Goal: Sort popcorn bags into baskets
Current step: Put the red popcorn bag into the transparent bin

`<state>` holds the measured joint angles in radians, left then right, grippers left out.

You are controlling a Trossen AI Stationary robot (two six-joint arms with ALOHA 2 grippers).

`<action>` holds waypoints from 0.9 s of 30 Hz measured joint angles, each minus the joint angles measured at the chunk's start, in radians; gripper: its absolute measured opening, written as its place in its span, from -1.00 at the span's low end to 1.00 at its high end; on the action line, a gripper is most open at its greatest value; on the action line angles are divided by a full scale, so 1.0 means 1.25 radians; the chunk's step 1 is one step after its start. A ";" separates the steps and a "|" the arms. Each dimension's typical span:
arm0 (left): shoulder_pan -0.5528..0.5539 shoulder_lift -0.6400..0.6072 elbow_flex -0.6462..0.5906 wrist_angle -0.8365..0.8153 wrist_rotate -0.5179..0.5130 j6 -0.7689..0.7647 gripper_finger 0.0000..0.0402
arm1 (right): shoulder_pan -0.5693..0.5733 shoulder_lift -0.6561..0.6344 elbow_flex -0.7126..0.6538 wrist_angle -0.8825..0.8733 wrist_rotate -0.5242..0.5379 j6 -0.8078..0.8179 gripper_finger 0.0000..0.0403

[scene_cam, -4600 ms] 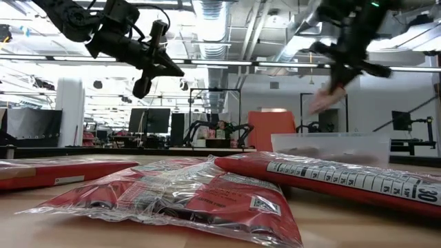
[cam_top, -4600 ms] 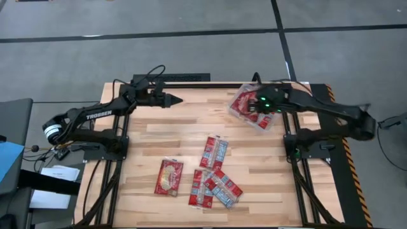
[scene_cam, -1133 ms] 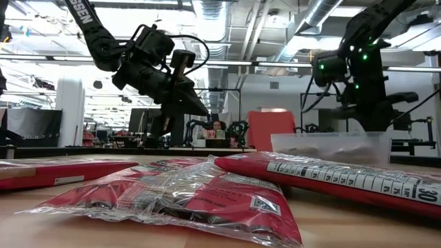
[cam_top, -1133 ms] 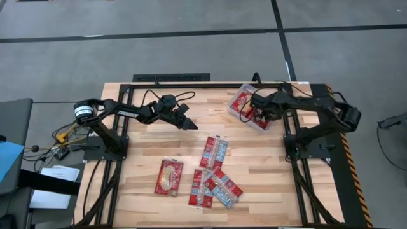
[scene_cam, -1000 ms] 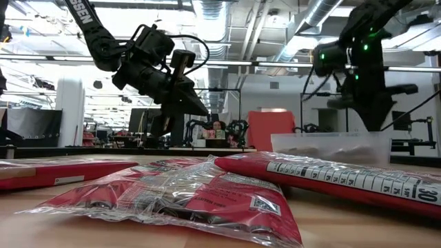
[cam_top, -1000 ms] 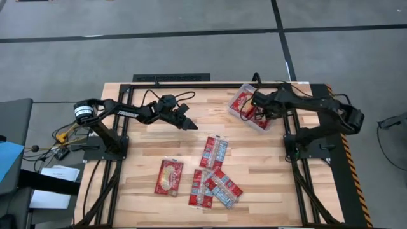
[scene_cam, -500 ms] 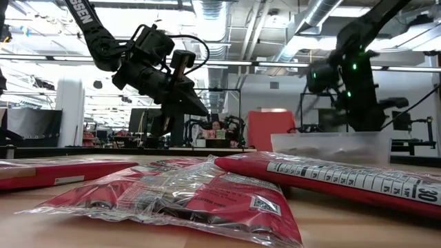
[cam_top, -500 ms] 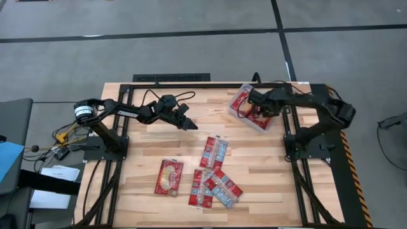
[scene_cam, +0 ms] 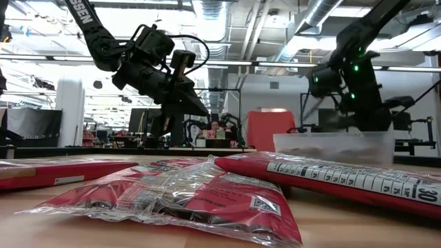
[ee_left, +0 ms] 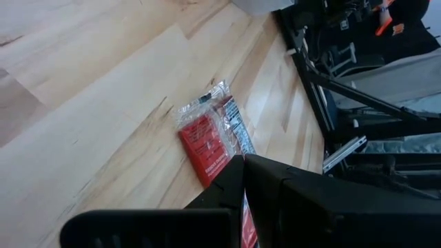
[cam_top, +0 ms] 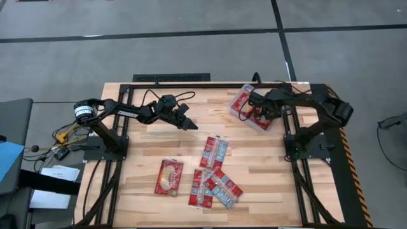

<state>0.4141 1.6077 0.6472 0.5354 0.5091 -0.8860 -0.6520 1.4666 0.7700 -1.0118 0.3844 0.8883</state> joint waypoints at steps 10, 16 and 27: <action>-0.009 0.000 0.006 -0.007 0.031 0.044 -1.00 | 0.072 -0.185 0.060 -0.033 -0.039 0.025 -0.63; -0.061 0.001 0.024 -0.078 0.052 0.165 -1.00 | 0.291 -0.266 0.061 0.122 -0.185 0.135 -0.63; -0.117 0.127 0.054 -0.032 0.100 0.211 -1.00 | 0.690 -0.095 0.062 0.418 -0.030 0.543 -0.59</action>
<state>0.2678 1.7659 0.7141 0.4950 0.6343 -0.6226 0.2102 1.3482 0.8470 -0.4890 0.3472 1.5665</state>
